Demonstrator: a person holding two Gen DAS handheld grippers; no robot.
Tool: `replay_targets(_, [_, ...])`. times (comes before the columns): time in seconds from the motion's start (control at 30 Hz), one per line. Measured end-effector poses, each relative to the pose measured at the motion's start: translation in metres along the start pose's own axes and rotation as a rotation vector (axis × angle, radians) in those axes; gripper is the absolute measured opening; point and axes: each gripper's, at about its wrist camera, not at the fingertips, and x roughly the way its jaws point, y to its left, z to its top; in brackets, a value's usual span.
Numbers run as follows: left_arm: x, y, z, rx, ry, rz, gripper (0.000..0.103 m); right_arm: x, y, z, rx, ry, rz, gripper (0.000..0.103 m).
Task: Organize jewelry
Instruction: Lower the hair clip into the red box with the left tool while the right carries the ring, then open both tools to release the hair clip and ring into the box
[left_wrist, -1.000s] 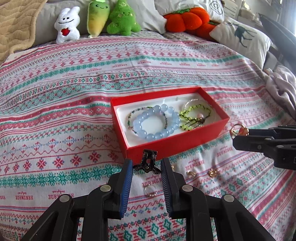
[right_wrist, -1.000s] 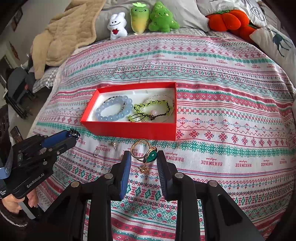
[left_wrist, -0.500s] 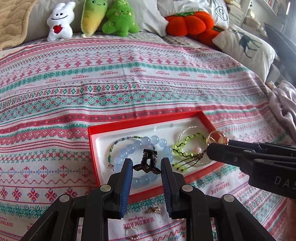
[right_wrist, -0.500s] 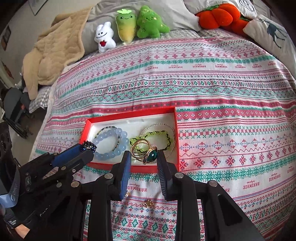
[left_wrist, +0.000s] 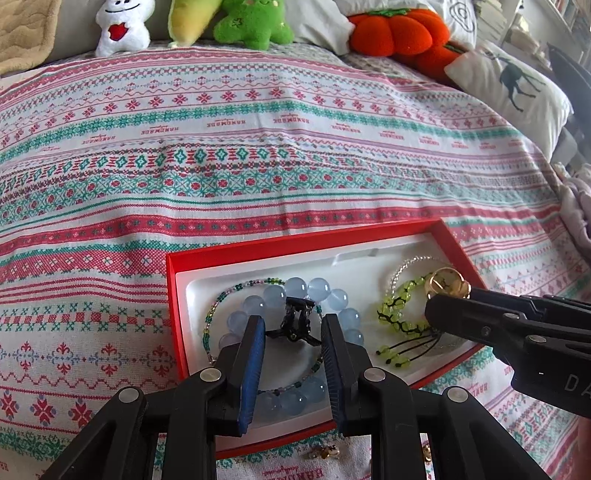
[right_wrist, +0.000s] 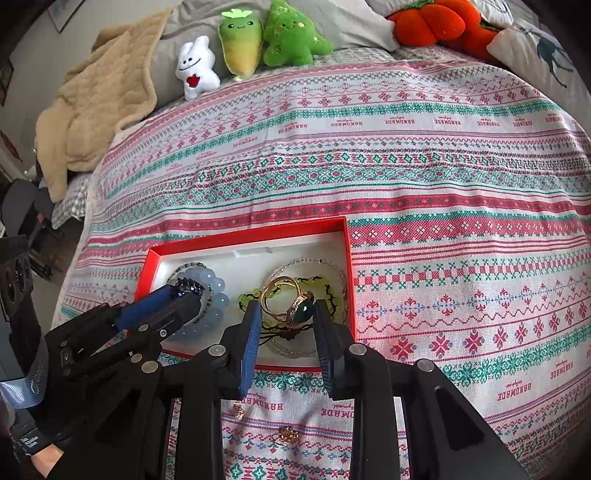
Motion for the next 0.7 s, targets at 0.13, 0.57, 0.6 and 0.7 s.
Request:
replay_targets(0.13, [-0.001, -0.003, -0.001, 0.014, -0.001, 0.008, 0.026, 0.002, -0.001, -0.001, -0.001, 0.003, 0.01, 0.03])
replay_targets(0.57, [-0.021, -0.014, -0.008, 0.078, 0.015, 0.01, 0.057, -0.027, -0.008, -0.001, 0.027, -0.025, 0.054, 0.046])
replay_targets(0.6, [-0.024, -0.014, -0.009, 0.079, 0.013, 0.007, 0.061, -0.03, -0.008, -0.001, 0.027, -0.028, 0.053, 0.047])
replay_targets(0.7, [-0.034, -0.015, -0.013, 0.071, -0.002, 0.014, 0.074, -0.037, -0.009, -0.005, 0.027, -0.029, 0.049, 0.05])
